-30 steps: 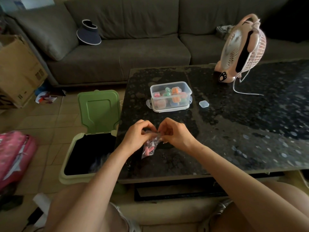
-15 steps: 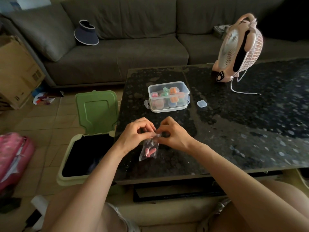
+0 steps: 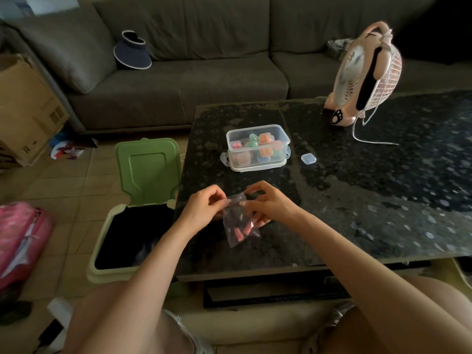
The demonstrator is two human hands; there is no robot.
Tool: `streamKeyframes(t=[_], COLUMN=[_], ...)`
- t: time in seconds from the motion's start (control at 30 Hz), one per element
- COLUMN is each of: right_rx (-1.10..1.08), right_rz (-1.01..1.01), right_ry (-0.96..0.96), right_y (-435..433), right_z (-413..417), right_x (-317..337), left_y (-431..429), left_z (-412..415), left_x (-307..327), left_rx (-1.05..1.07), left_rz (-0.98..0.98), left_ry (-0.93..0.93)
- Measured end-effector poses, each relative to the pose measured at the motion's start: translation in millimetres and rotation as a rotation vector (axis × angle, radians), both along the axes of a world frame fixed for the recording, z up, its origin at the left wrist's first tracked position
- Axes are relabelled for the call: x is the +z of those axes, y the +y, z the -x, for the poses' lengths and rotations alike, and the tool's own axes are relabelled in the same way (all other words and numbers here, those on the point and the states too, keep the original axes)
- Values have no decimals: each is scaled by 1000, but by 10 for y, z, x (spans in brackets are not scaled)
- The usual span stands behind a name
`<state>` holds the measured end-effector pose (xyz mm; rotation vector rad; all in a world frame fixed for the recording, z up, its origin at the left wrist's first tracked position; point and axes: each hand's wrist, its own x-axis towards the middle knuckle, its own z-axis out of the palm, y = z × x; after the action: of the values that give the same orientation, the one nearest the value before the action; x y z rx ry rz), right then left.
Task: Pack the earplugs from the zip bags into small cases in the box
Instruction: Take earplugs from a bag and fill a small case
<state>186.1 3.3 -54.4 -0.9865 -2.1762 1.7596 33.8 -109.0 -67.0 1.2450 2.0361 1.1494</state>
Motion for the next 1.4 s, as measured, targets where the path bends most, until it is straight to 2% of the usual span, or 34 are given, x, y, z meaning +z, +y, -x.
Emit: streamKeyframes(t=[0.17,0.27,0.37,0.5,0.67,0.93,1.23,1.4], right_rx=[-58,-44,-66,-78,-115,-185,-165,-166], right_rz=[57,-89,-249,-426,-332,-426,-460,-451], right_ry=[-57,14,123,108,155,249,269,271], right_y=[16,19,12,18,-30,-72,-84,-88], right_z=[-10,-17,-29,-41,-41,-35,-46,-50], right_x=[-49,-52,-30,-67,-57,10,17,26], left_y=[39,54,65,60,38,98,129,92], left_z=[52,44,51,44,39,-6,-43,-11], left_x=[-64,-82,-87,-74,-56,-23,3,-42], left_rx=[221,265,283,273,280,325,315,316], left_rz=[86,129,139,175,238,365,405,352], left_ry=[-308,-463,-537,-546,-566,-438,-389,-395])
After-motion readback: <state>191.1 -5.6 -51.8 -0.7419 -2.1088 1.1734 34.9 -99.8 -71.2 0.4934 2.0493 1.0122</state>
